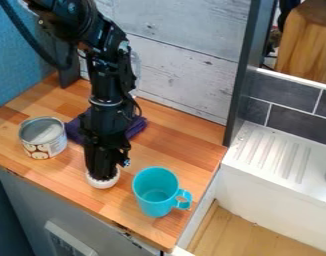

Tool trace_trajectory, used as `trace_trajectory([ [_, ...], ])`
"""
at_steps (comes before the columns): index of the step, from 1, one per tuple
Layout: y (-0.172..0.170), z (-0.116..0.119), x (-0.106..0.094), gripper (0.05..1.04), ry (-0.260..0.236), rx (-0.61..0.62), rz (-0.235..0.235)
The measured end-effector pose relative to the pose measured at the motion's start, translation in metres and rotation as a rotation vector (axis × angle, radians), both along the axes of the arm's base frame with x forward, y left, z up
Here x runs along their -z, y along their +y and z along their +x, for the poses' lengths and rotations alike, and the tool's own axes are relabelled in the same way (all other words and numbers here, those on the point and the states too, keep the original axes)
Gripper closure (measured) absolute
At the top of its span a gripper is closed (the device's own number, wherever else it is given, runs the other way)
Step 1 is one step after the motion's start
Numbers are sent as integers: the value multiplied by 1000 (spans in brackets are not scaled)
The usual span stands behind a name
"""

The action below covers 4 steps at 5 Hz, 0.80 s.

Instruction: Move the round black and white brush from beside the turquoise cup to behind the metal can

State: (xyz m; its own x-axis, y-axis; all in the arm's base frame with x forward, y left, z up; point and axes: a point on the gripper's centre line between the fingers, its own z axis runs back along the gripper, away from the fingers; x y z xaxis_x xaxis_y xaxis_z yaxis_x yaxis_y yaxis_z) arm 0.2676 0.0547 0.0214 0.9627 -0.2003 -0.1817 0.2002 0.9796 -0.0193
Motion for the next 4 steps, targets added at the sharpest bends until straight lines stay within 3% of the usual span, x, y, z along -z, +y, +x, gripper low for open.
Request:
trace_trajectory([
  [1, 5, -7, -15, 824, -2, -31, -57],
  [2, 17, 13, -64, 824, -109, -50, -104],
  [3, 51, 38, -94, 824, -237, -115, -78],
  [4, 78, 55, -83, 824, -250, -202, 5],
])
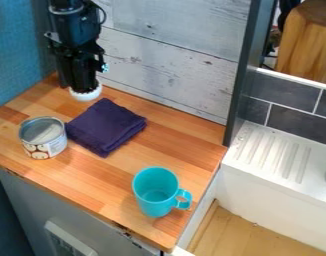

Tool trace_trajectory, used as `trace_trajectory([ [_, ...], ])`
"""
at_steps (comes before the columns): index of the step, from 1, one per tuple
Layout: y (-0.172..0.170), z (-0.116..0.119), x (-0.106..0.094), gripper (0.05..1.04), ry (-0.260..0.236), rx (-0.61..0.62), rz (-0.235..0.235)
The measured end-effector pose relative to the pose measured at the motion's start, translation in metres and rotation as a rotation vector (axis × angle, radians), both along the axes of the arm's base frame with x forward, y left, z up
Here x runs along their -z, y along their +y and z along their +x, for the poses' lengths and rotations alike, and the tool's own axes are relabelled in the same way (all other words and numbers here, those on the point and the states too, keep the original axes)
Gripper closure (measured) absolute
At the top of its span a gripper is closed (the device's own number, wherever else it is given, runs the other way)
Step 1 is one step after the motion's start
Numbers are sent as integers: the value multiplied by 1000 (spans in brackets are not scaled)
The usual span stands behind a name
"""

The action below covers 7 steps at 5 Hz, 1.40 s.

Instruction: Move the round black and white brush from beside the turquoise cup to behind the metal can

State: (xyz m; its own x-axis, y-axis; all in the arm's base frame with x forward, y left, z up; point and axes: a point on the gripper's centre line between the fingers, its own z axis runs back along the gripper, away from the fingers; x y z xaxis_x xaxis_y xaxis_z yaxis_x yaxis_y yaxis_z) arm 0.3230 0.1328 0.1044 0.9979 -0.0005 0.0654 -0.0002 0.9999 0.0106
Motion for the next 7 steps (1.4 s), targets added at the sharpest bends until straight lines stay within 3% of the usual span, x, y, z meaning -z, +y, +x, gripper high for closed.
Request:
trace_trajectory([
  [1, 31, 13, 9, 824, -13, -83, 72],
  [3, 80, 16, 57, 824, 93, -198, 72],
  [5, 99, 17, 75, 824, 111, -243, 73],
  [6, 99, 19, 76, 766, 139, -231, 51],
  [7, 101, 18, 75, 473, 173, -231, 50],
])
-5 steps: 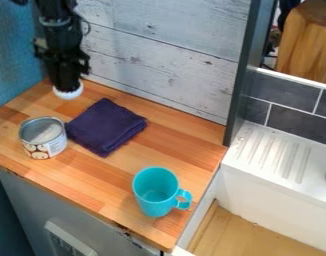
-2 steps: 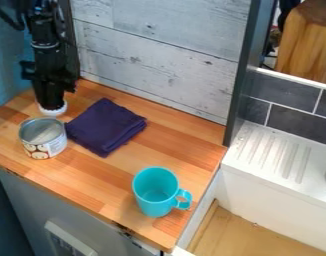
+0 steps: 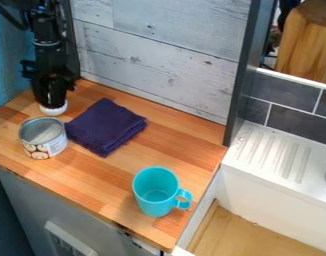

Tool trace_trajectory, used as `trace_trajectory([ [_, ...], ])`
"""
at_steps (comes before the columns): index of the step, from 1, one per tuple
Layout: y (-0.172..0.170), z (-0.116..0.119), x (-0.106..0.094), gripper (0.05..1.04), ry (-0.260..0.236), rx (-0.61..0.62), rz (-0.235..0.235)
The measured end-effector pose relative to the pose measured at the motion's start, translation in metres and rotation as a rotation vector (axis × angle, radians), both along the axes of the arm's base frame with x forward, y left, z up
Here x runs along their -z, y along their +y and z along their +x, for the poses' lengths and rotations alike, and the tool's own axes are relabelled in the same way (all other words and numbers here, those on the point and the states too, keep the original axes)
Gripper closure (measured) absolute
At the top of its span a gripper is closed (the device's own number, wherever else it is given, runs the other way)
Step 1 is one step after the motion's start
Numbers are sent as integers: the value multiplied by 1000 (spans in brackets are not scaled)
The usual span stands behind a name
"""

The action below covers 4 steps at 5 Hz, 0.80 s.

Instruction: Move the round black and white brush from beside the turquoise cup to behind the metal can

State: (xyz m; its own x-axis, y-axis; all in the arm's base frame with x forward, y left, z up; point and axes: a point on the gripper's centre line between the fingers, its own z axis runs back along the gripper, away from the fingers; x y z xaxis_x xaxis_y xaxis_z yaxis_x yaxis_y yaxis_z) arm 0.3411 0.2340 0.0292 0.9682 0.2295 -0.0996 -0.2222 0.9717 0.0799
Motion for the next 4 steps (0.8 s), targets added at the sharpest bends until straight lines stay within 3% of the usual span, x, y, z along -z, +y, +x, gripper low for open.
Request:
trace_trajectory([
  [1, -10, -7, 0, 165, -37, -12, -9],
  [2, -14, -12, -40, 77, -167, 29, 65],
  [3, -38, -26, -73, 81, -264, 108, 108],
  [4, -88, -43, -85, 83, -275, 241, 20],
])
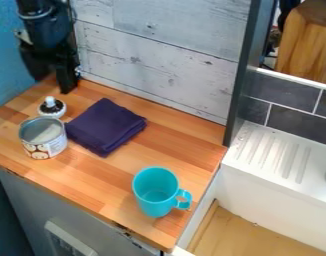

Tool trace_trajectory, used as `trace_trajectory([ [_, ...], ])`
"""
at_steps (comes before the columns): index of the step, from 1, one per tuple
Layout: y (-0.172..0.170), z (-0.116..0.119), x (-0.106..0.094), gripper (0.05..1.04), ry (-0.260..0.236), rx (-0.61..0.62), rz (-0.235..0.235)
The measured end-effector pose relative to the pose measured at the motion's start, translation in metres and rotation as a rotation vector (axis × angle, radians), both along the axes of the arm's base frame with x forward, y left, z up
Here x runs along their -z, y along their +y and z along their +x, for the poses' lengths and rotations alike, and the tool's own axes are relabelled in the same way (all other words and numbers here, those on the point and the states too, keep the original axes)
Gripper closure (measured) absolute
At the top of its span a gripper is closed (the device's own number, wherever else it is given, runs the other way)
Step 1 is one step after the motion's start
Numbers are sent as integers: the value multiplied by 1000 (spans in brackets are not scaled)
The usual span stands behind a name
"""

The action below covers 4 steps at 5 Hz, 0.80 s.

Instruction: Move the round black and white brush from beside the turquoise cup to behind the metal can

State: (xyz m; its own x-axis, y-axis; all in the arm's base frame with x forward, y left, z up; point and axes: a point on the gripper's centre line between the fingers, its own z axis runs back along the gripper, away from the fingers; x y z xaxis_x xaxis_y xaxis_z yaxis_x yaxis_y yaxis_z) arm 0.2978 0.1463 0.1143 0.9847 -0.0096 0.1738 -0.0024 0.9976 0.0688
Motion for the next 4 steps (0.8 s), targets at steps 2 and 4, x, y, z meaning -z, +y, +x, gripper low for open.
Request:
trace_trajectory([
  [2, -89, -64, 13, 83, 187, 292, -200],
  [4, -155, -61, 39, 83, 231, 308, -83],
])
